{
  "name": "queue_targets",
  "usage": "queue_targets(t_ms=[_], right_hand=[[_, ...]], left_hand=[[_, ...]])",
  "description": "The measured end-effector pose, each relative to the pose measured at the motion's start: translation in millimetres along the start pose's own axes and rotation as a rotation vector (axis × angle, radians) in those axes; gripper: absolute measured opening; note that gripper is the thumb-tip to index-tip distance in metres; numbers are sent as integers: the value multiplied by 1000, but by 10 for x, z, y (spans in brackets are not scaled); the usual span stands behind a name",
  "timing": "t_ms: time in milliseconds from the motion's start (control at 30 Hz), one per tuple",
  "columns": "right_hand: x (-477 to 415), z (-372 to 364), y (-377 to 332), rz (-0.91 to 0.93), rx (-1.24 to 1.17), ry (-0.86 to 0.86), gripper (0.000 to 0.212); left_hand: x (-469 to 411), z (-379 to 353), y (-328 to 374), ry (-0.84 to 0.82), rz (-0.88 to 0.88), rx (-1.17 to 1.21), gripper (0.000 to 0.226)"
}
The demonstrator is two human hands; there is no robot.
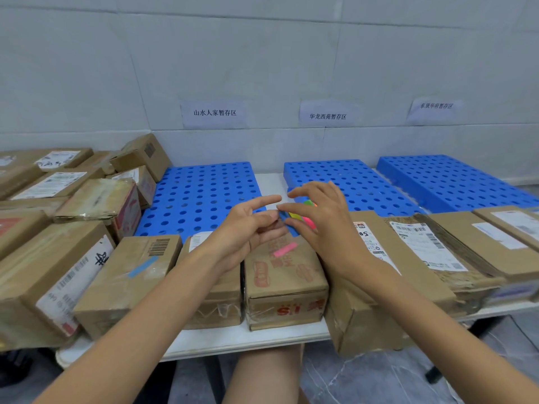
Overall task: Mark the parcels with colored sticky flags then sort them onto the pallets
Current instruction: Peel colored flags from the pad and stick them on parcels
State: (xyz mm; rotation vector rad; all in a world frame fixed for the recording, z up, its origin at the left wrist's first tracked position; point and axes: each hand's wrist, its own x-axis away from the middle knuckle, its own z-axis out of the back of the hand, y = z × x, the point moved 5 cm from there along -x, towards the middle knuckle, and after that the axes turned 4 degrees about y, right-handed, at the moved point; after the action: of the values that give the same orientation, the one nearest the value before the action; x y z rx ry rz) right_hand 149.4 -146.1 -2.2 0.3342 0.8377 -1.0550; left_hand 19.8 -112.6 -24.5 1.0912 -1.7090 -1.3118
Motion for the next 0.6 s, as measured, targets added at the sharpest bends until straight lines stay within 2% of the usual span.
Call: queue_targets(t_ms=[200,367,600], right_hand=[[-5,35,21,3,-108,53,10],[-18,-5,48,-46,-167,38,8],[-4,34,16,14,-139,85,6]], left_hand=[[-4,32,-51,5,56,22,35],[11,-17,-81,-28,75,-14,28],[-6,-12,-96,29,97,-73,28]])
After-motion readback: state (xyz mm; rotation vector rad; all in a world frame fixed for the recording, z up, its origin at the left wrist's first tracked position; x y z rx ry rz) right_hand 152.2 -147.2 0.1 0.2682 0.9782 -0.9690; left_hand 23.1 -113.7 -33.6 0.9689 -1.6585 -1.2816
